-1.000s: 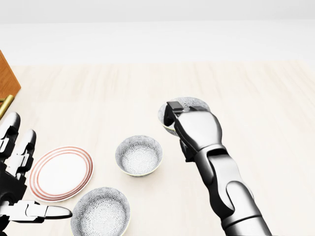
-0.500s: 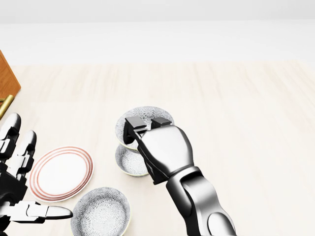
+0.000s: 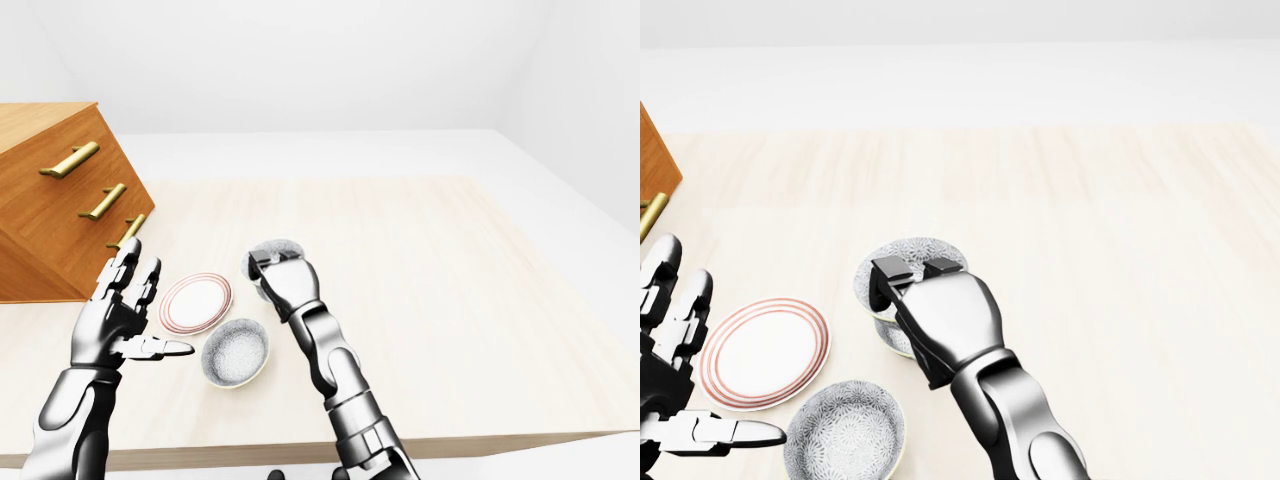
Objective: Stack the bowl at the front on the bowl in the middle.
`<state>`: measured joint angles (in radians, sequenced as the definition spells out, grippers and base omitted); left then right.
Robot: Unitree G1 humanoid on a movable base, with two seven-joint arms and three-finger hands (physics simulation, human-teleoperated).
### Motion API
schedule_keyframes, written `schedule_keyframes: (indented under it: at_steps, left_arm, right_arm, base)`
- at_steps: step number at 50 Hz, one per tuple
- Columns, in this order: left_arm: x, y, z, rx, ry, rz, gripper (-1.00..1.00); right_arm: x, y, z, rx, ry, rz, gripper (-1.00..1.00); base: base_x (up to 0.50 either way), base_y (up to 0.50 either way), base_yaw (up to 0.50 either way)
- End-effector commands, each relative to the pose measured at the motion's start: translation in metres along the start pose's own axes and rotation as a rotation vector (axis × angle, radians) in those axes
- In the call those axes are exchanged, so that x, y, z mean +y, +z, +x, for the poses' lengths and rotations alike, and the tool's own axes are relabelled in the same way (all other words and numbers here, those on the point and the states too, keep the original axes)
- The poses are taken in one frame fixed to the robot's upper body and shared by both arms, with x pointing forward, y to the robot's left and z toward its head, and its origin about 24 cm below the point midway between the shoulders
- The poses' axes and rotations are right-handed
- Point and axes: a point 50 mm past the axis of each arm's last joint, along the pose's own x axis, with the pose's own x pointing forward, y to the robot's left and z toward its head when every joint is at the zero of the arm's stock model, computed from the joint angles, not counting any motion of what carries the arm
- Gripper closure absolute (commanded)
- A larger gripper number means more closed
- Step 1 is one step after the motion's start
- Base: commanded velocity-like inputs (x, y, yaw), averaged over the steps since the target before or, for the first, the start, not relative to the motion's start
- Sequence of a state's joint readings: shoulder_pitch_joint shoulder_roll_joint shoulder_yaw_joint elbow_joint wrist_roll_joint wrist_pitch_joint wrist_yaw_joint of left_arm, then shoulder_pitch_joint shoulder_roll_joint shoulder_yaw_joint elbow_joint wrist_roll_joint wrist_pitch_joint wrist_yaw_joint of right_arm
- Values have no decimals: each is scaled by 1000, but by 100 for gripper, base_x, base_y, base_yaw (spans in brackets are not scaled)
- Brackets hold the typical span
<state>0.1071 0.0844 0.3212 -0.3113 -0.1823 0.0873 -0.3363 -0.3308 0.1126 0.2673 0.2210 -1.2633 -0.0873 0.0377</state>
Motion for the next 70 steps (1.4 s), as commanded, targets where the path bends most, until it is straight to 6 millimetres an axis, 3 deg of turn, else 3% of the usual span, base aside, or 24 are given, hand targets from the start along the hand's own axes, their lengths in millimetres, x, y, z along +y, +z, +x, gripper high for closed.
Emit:
schedule_keyframes:
  at_steps: [1,33,48,70]
  left_arm:
    - [1,-2,0,7,2,-2,-100]
    - [3,-7,-1,29,7,-10,-100]
    - [5,-6,-4,30,11,-6,-100]
    - [7,-8,-5,35,12,-13,-100]
  right_arm:
    - [9,-4,1,15,8,26,100]
    - [24,-18,5,55,48,-25,100]
    - [41,-27,8,85,76,-37,100]
    - [49,-19,14,63,83,-49,100]
  base:
    - [0,0,0]
    - [0,0,0]
    - [0,0,0]
    - [0,0,0]
